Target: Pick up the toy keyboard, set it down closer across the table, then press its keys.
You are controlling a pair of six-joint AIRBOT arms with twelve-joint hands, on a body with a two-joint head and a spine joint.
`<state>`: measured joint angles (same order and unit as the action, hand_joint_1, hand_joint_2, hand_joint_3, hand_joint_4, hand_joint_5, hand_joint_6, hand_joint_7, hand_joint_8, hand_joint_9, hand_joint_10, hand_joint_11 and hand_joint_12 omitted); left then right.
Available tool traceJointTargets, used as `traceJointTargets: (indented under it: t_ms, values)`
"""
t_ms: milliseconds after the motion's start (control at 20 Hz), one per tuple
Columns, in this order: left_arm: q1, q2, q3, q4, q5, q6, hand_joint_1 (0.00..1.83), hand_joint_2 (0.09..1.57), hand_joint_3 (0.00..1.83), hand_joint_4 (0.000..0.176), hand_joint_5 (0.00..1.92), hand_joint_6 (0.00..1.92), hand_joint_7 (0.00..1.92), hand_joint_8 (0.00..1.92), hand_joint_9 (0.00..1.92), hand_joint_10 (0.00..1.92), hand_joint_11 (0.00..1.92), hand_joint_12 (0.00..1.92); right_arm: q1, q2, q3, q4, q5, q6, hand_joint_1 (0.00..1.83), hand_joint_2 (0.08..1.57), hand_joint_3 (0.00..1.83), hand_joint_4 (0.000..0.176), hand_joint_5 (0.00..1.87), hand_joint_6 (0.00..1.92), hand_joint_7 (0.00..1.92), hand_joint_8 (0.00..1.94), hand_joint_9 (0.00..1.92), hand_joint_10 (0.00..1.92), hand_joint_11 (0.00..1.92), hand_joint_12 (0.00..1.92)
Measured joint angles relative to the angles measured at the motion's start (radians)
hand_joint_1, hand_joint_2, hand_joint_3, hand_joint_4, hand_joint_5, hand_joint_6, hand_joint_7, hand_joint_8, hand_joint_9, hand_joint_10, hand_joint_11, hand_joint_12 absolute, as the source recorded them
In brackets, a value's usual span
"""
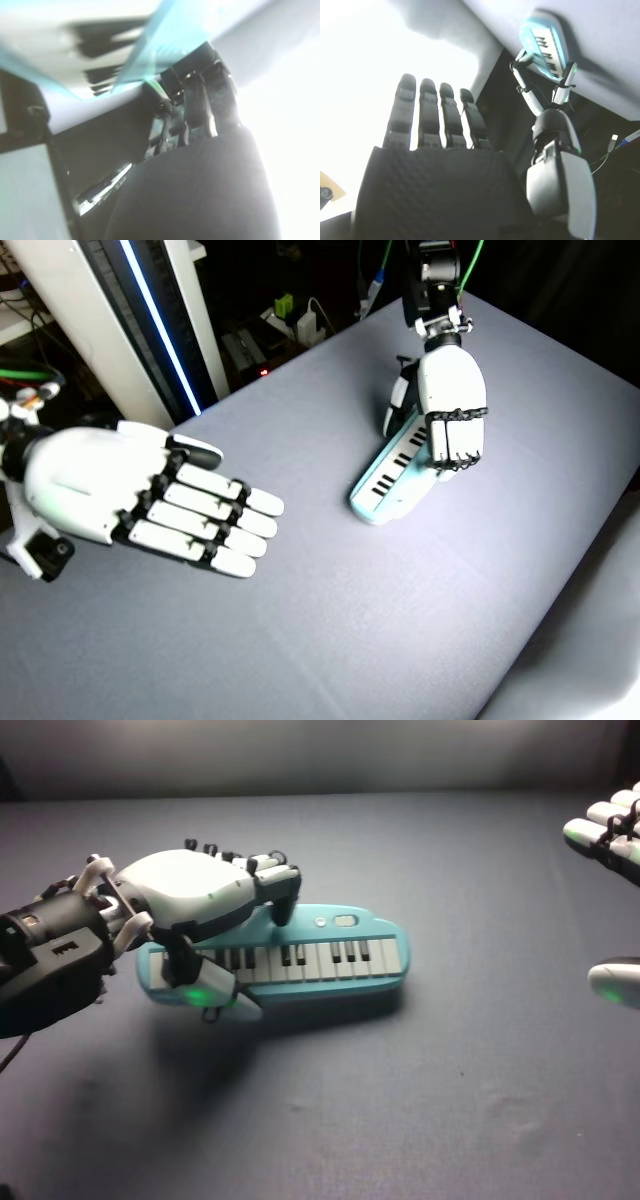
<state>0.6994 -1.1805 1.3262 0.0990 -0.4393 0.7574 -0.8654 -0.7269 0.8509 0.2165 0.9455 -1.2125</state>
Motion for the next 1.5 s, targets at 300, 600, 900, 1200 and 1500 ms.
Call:
traceJointTargets:
  t_ms: [300,600,900,1200,1500]
  values:
    - [-0.041,-0.046,0.009,0.135,-0.003,-0.102,1.58,1.09,0.12,0.022,0.06,1.9,0.17,1.81,0.64,1.63,0.7,1.92,0.0,0.013,-0.014,-0.011,0.05,0.024,0.01,1.23,0.01,0.0,0.0,0.0,0.0,0.0,0.0,0.0,0.0,0.0]
    - [-0.095,-0.13,0.039,0.235,-0.003,-0.175,1.46,1.05,0.06,0.0,0.12,1.79,0.21,1.84,0.61,1.84,0.78,1.92,-0.012,0.015,-0.019,-0.031,0.097,0.058,0.0,1.22,0.0,0.0,0.0,0.0,0.0,0.0,0.0,0.0,0.0,0.0]
    - [-0.134,-0.22,0.077,0.283,-0.002,-0.23,1.42,1.11,0.03,0.007,0.07,1.76,0.14,1.65,0.39,1.85,0.59,1.91,-0.012,0.027,-0.027,-0.061,0.139,0.08,0.0,1.2,0.0,0.058,0.0,0.0,0.0,0.0,0.0,0.0,0.0,0.0]
    - [-0.164,-0.315,0.125,0.329,0.013,-0.262,1.61,1.19,0.01,0.03,0.08,1.85,0.13,1.63,0.64,1.57,0.62,1.85,-0.012,0.03,-0.028,-0.087,0.16,0.095,0.0,1.32,0.01,0.0,0.0,0.0,0.0,0.0,0.0,0.0,0.0,0.0]
    - [-0.161,-0.329,0.151,0.323,0.055,-0.266,0.76,1.09,0.0,0.038,0.1,0.12,0.15,0.07,0.08,0.22,0.0,0.83,-0.012,0.03,-0.028,-0.096,0.163,0.107,0.0,1.32,0.01,0.0,0.0,0.0,0.0,0.0,0.0,0.0,0.0,0.0]
